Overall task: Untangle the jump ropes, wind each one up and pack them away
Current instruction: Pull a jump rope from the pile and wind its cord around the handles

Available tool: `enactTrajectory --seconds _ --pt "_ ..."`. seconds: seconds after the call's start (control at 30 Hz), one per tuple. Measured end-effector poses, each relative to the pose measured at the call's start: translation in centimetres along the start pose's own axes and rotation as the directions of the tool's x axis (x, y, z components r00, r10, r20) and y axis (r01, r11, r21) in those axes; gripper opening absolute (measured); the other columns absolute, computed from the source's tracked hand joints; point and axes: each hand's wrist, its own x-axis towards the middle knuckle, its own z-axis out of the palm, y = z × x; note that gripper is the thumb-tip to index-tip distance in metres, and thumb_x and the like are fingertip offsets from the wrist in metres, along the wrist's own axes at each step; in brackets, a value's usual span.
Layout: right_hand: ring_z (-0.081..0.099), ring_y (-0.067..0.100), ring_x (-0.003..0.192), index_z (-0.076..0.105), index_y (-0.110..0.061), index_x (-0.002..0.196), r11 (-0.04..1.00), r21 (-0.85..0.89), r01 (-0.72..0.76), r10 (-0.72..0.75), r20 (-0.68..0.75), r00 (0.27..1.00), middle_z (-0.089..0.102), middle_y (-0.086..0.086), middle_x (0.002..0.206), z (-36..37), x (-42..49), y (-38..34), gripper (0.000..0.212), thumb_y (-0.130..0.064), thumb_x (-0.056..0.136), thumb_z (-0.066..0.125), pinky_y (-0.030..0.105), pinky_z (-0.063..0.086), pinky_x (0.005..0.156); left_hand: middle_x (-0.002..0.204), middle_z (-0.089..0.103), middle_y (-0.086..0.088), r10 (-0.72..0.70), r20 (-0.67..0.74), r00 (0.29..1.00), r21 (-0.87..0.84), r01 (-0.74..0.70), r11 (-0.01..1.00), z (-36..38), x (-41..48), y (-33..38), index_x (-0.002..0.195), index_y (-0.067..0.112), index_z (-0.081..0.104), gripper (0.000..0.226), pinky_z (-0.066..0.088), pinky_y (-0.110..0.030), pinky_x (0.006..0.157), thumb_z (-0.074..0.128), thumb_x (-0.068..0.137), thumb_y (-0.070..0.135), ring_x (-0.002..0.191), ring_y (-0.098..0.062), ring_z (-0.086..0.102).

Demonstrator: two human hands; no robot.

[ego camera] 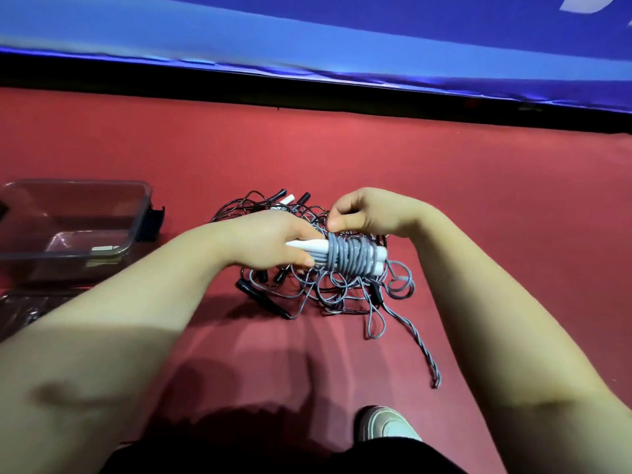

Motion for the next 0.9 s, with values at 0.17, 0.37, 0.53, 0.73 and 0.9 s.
enactTrajectory --seconds 0.17,0.37,0.53,0.73,0.9 --pt "0.045 0.003 0.059 0.053 -0.013 0.078 0.982 0.187 -0.027 0.047 -0.102 0.994 0.047 -0.007 0.064 2.5 0.4 3.8 0.025 0.011 0.084 0.053 0.009 0.038 0.05 0.079 0.065 0.01 0.002 -0.127 0.992 -0.195 -0.027 0.98 -0.6 -0.2 0.9 0.107 0.03 0.05 0.019 0.042 -0.023 0.059 0.059 0.091 0.024 0.057 -0.003 0.051" --pt "0.033 -0.003 0.042 0.043 -0.016 0.087 0.697 0.684 0.213 -0.023 -0.276 0.961 0.046 -0.002 0.062 7.6 1.6 2.9 0.019 -0.01 0.101 0.033 0.01 0.027 0.04 0.075 0.059 0.004 -0.056 -0.228 0.972 -0.392 -0.039 0.919 -0.4 0.0 0.0 0.131 0.023 0.049 0.038 0.039 -0.02 0.05 0.053 0.095 0.012 0.054 -0.01 0.047" --pt "0.042 0.008 0.061 0.052 -0.019 0.092 0.73 0.624 0.279 -0.08 -0.327 0.942 0.059 -0.01 0.067 7.7 1.1 3.4 0.018 -0.004 0.097 0.043 0.018 0.032 0.057 0.079 0.061 0.003 -0.26 -0.338 0.905 -0.683 -0.045 0.729 -0.7 0.6 -1.0 0.103 0.024 0.062 0.021 0.033 -0.013 0.041 0.05 0.095 0.008 0.05 -0.002 0.041" --pt "0.045 0.005 0.048 0.053 -0.01 0.107 0.695 0.717 -0.046 0.055 0.01 0.998 0.061 0.002 0.079 8.5 0.7 5.2 0.02 0.003 0.094 0.045 0.018 0.047 0.051 0.077 0.052 0.004 -0.446 -0.373 0.813 -0.786 -0.022 0.618 -0.8 0.7 -3.1 0.123 0.014 0.059 0.03 0.03 -0.012 0.038 0.052 0.094 0.006 0.051 -0.005 0.039" --pt "0.041 0.003 0.048 0.053 -0.013 0.096 0.783 0.613 -0.109 0.126 0.016 0.992 0.059 -0.002 0.074 5.8 -0.6 8.8 0.016 -0.001 0.096 0.043 0.014 0.037 0.05 0.082 0.05 -0.001 -0.578 -0.365 0.73 -0.885 -0.079 0.459 -1.2 0.0 -4.8 0.129 0.008 0.054 0.035 0.028 -0.012 0.035 0.05 0.095 0.003 0.05 -0.006 0.038"
